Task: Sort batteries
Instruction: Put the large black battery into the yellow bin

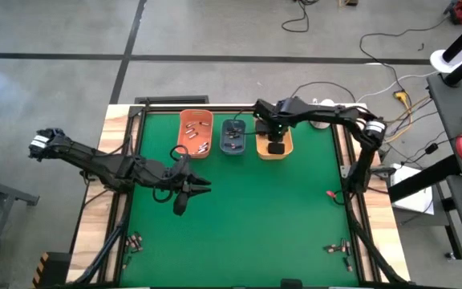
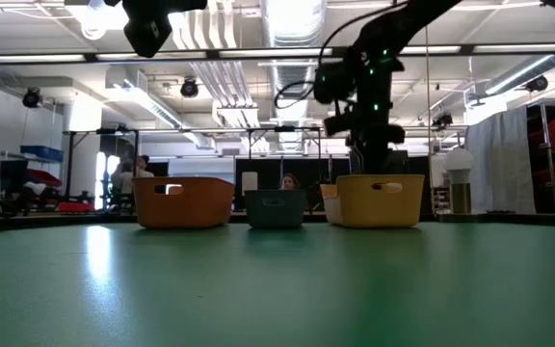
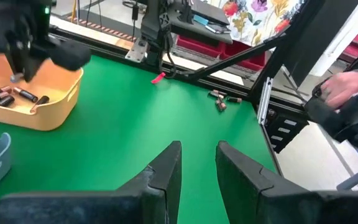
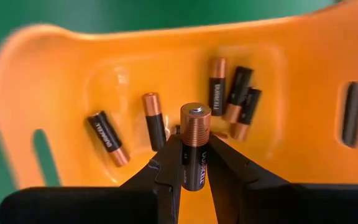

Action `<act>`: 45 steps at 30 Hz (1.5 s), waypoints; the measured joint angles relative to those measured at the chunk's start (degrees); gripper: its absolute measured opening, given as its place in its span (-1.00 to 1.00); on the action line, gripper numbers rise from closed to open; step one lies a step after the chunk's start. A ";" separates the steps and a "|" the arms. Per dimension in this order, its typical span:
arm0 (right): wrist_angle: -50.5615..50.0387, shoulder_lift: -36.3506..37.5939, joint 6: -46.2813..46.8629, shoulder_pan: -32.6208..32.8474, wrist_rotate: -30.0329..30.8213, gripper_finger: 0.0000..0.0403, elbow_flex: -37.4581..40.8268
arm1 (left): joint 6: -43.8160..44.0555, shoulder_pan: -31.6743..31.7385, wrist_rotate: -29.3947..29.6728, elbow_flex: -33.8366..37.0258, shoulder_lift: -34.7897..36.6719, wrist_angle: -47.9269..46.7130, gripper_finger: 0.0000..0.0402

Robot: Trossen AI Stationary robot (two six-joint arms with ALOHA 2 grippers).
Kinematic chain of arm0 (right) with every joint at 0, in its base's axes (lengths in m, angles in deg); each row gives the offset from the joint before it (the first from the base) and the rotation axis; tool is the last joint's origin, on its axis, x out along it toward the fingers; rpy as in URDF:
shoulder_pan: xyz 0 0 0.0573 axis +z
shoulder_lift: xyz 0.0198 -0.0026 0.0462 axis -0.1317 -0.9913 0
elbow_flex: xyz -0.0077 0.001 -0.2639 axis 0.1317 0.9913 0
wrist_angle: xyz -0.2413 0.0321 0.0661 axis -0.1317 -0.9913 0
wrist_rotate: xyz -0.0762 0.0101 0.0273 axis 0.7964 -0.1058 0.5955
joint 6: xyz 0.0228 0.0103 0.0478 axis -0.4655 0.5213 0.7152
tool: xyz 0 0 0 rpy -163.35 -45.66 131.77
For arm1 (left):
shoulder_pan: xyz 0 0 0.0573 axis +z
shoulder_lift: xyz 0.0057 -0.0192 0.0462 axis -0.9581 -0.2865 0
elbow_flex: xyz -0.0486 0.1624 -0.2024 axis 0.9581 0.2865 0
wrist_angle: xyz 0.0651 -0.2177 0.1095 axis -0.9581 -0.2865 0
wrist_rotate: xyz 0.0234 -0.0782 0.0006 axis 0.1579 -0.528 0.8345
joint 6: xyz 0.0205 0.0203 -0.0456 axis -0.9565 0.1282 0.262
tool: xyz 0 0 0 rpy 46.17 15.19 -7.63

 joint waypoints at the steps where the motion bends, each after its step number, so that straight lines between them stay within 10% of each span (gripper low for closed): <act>1: -0.05 -1.04 -0.33 -0.28 -0.01 -0.73 0.06 | -0.01 0.06 0.06 0.00 0.00 -0.02 -0.60; 21: -1.92 -14.58 -8.02 -3.33 -3.04 -0.73 -8.67 | 0.13 0.16 4.74 -0.01 0.00 -0.07 -0.60; 45: -10.77 -11.65 -4.14 -1.66 -2.46 -0.40 -17.80 | 2.52 0.16 4.67 -0.01 0.96 0.90 -0.60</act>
